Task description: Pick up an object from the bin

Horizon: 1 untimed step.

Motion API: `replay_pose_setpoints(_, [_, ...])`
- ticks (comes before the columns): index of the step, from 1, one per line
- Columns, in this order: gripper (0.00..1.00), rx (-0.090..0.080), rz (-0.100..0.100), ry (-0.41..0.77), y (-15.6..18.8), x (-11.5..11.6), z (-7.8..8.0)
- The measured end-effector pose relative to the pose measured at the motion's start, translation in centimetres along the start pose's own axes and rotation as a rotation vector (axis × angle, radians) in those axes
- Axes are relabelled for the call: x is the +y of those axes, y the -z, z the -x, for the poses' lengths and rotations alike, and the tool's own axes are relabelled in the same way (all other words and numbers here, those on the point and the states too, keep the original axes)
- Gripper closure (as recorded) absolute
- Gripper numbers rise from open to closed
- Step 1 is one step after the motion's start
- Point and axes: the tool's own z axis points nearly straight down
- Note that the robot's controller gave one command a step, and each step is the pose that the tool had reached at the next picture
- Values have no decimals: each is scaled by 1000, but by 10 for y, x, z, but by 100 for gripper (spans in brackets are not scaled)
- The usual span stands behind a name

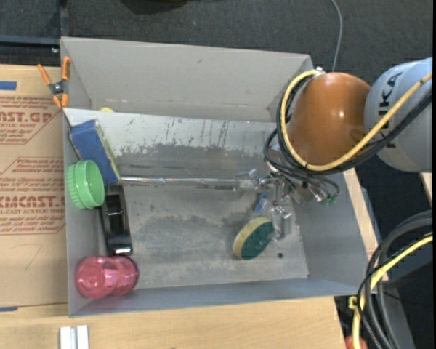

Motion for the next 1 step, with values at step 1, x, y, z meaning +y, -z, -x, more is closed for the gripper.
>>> replay_pose_setpoints(1, [0, 3, 2, 204, -54, -24, -24])
